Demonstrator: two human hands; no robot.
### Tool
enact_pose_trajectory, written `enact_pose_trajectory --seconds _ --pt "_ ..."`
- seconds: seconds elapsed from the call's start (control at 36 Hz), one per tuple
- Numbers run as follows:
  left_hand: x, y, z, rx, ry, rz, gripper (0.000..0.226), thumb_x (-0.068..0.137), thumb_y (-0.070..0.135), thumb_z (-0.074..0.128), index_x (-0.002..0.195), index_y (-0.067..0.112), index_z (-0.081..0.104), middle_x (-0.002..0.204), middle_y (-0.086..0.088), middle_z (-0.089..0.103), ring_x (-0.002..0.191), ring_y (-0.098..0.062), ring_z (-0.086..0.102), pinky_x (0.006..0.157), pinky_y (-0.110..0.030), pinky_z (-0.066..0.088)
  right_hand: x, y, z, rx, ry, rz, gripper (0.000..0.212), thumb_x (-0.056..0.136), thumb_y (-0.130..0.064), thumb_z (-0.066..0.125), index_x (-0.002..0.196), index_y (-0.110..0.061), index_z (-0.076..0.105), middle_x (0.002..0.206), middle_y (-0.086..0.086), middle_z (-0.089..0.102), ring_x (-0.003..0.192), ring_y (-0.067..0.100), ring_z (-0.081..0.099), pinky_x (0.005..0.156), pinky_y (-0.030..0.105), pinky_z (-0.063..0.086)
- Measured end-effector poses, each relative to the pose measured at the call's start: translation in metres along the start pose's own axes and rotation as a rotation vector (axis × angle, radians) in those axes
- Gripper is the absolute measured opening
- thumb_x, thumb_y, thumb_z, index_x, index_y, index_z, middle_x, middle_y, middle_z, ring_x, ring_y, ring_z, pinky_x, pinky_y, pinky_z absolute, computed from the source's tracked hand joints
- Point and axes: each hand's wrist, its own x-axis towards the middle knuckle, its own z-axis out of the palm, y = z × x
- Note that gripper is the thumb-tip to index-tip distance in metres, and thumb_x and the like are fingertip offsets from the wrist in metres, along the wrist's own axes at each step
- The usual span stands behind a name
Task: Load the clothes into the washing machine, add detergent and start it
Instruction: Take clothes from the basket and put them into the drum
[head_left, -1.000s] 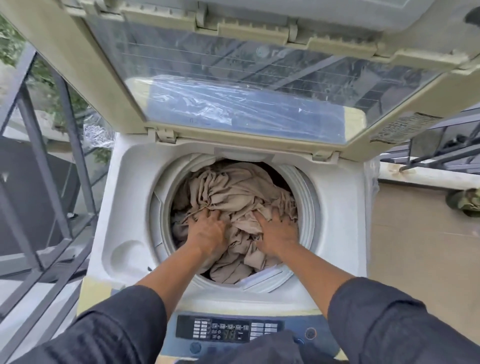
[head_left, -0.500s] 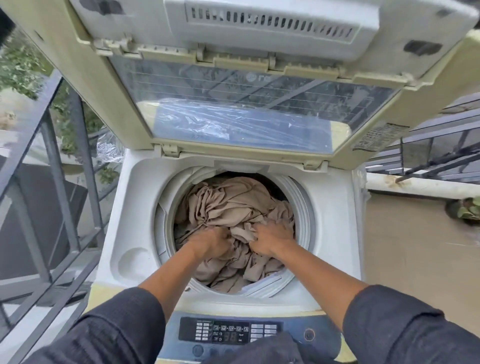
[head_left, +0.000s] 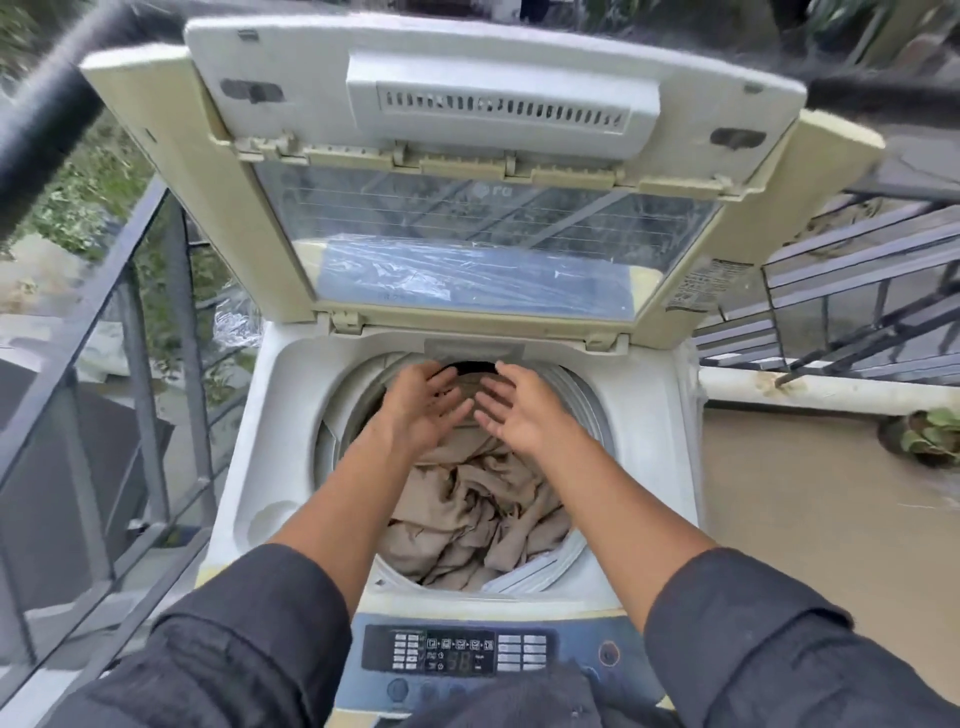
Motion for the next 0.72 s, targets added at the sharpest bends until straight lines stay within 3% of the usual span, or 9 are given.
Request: enact_pose_trajectory --seconds 0.06,0.11,0.19,0.25,0.33,0.44,0.5,0.61,0.72 --pt "0.003 0.002 0.006 -0.091 0.018 -0.004 0.039 0.111 0.022 0.039 0.149 0.015 0.045 0.160 -0.007 0.045 0.150 -0.032 0.038 0.117 -0.049 0.043 0.005 -0.004 0.003 0.073 0.025 0.002 0.022 0.103 -0.028 0.058 0.121 -0.018 0.062 0.133 0.003 0.064 0.118 0.023 0.059 0.079 0.037 0.049" --pt "0.005 0.004 0.011 -0.143 0.032 -0.002 0.047 0.112 0.023 0.039 0.158 0.014 0.038 0.162 -0.008 0.043 0.152 -0.032 0.035 0.119 -0.049 0.040 0.008 -0.005 0.006 0.129 0.039 0.010 0.032 0.103 -0.029 0.057 0.132 -0.016 0.060 0.135 0.001 0.065 0.113 0.020 0.060 0.077 0.036 0.048" --pt "0.007 0.005 0.016 -0.219 0.024 -0.016 0.048 0.111 0.026 0.041 0.158 0.013 0.040 0.159 -0.009 0.046 0.150 -0.032 0.039 0.113 -0.049 0.043 0.010 -0.008 0.007 0.186 0.044 0.003 0.029 0.103 -0.028 0.053 0.128 -0.015 0.061 0.131 0.000 0.066 0.114 0.018 0.059 0.078 0.035 0.046" --pt "0.009 0.006 0.016 -0.265 0.024 -0.025 0.050 0.111 0.028 0.043 0.158 0.013 0.040 0.159 -0.010 0.046 0.150 -0.031 0.040 0.118 -0.048 0.041 0.010 -0.011 0.006 0.214 0.037 -0.010 0.033 0.103 -0.028 0.053 0.131 -0.012 0.062 0.126 0.000 0.068 0.110 0.016 0.061 0.081 0.035 0.046" --pt "0.010 0.007 0.016 -0.312 -0.001 -0.026 0.050 0.111 0.030 0.044 0.157 0.012 0.041 0.159 -0.012 0.045 0.151 -0.030 0.039 0.123 -0.046 0.036 0.010 -0.013 0.004 0.232 0.030 -0.029 0.041 0.103 -0.027 0.054 0.139 -0.008 0.059 0.134 0.004 0.067 0.114 0.019 0.061 0.093 0.040 0.044" --pt "0.009 0.007 0.015 -0.333 -0.038 -0.021 0.053 0.109 0.036 0.047 0.156 0.013 0.042 0.157 -0.009 0.047 0.143 -0.026 0.045 0.116 -0.043 0.042 0.011 -0.011 0.002 0.251 0.029 -0.029 0.046 0.101 -0.027 0.058 0.142 -0.008 0.058 0.138 0.005 0.065 0.115 0.018 0.060 0.097 0.042 0.042" --pt "0.008 0.005 0.013 -0.321 -0.052 -0.016 0.055 0.107 0.039 0.050 0.155 0.014 0.043 0.156 -0.009 0.048 0.138 -0.026 0.048 0.110 -0.043 0.045 0.009 -0.009 0.001 0.243 0.018 -0.021 0.045 0.099 -0.030 0.060 0.139 -0.010 0.062 0.133 0.002 0.068 0.115 0.017 0.060 0.097 0.040 0.041" --pt "0.009 0.001 0.008 -0.272 -0.044 -0.002 0.056 0.103 0.044 0.058 0.147 0.012 0.047 0.151 -0.010 0.051 0.138 -0.028 0.049 0.112 -0.044 0.044 0.001 -0.008 -0.004 0.194 -0.007 -0.023 0.026 0.096 -0.039 0.065 0.105 -0.016 0.069 0.119 0.002 0.068 0.116 0.020 0.057 0.097 0.039 0.043" --pt "0.009 -0.003 -0.001 -0.158 -0.049 -0.008 0.059 0.096 0.053 0.065 0.138 0.014 0.052 0.137 -0.008 0.057 0.129 -0.026 0.054 0.113 -0.045 0.046 0.003 -0.004 -0.009 0.125 0.028 -0.035 0.039 0.092 -0.051 0.068 0.117 -0.021 0.066 0.121 0.005 0.068 0.114 0.022 0.058 0.093 0.039 0.045"
